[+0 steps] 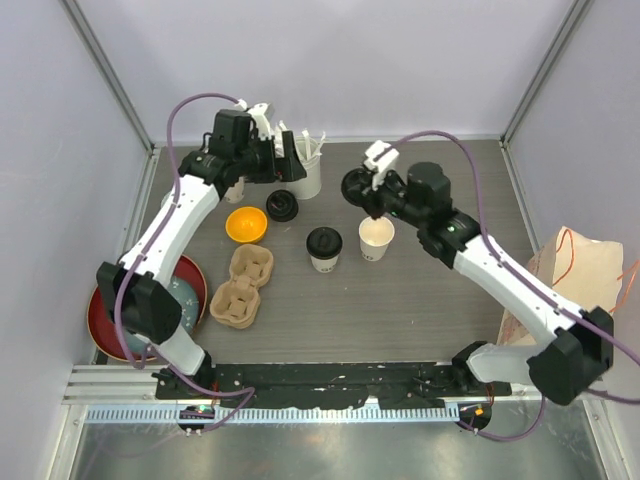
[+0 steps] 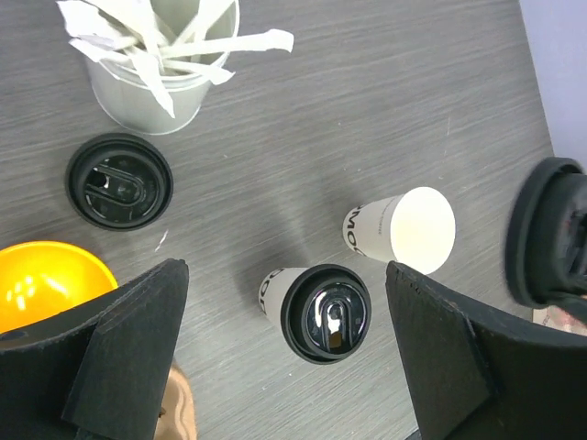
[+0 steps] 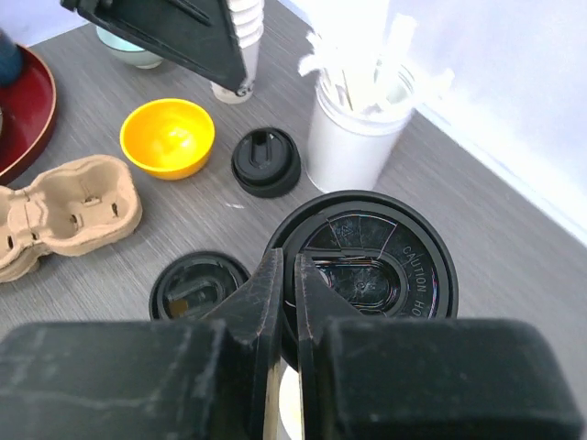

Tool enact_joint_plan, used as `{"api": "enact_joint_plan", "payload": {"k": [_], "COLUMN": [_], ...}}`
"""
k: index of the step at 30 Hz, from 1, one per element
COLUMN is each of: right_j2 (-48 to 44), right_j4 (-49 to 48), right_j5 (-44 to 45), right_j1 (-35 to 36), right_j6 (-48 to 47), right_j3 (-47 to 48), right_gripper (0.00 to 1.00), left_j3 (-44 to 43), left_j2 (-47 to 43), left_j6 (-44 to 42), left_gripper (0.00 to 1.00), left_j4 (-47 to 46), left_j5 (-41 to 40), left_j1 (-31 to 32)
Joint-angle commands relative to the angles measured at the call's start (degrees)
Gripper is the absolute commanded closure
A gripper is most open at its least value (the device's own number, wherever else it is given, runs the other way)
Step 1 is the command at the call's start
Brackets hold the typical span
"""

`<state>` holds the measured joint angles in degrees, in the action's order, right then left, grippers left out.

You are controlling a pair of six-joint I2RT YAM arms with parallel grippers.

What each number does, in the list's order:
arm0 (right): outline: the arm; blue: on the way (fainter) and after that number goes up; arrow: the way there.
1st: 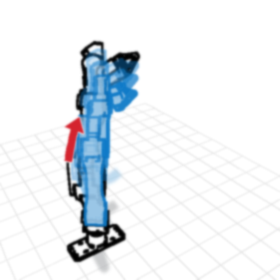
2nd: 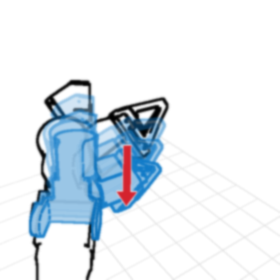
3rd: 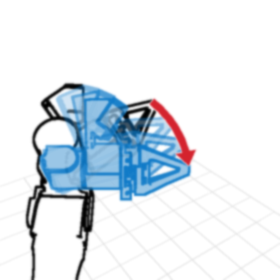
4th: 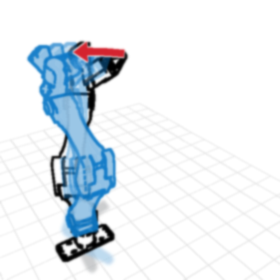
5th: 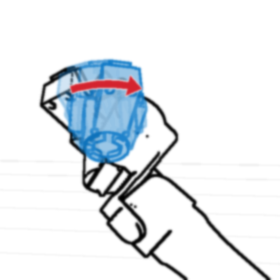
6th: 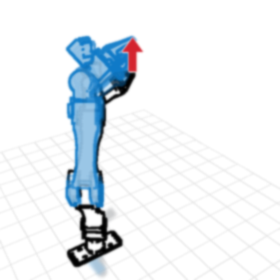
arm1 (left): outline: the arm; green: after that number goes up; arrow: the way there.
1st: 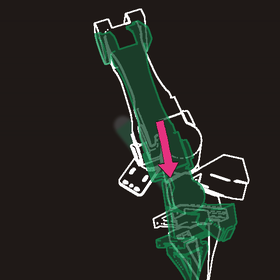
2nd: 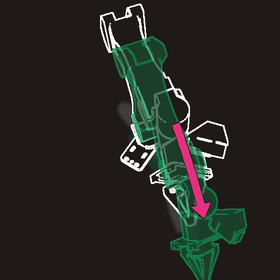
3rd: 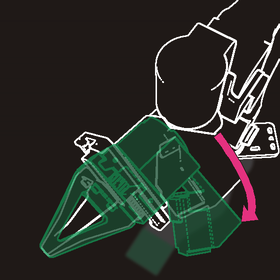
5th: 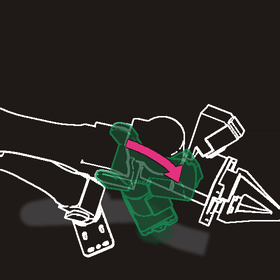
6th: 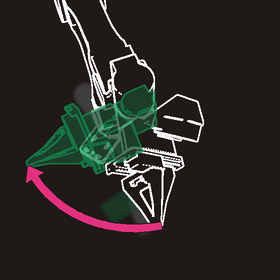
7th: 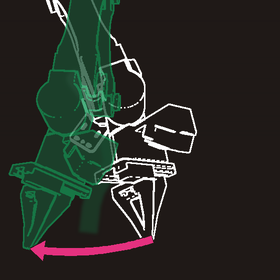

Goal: Pack the takeout coffee

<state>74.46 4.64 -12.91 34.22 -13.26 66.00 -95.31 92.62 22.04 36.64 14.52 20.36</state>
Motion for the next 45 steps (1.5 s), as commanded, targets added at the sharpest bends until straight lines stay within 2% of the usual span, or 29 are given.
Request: {"api": "enact_joint_plan", "payload": {"k": [1, 8, 16, 23, 45], "right_j2": [-4.6, -4.1, -4.2, -4.1, -1.9], "right_j4": [-8.3, -7.9, -6.0, -11.0, -13.7], "right_j5": [-3.0, -1.1, 1.2, 0.9, -1.9], "right_j1": [-4.2, -4.5, -4.5, -5.4, -7.3], "right_j6": [10.7, 7.5, 5.1, 3.9, 4.0], "right_j3": [-9.8, -15.5, -18.4, -22.0, -24.4], "right_gripper": [0.99, 0.99, 0.99, 0.99, 0.99], "left_j3": [-2.1, -6.2, -7.5, -8.6, -8.1], "left_j2": [3.3, 6.7, 9.4, 10.7, 10.3], "left_j6": [-0.2, -5.1, -6.6, -6.7, -7.1], "left_gripper": [0.09, 0.11, 0.11, 0.11, 0.11], "left_j4": [-2.4, 0.5, 1.1, 1.9, 2.3], "left_j5": [4.3, 2.0, 1.3, 1.8, 1.8], "left_j1": [1.8, 8.3, 10.8, 11.5, 11.5]}}
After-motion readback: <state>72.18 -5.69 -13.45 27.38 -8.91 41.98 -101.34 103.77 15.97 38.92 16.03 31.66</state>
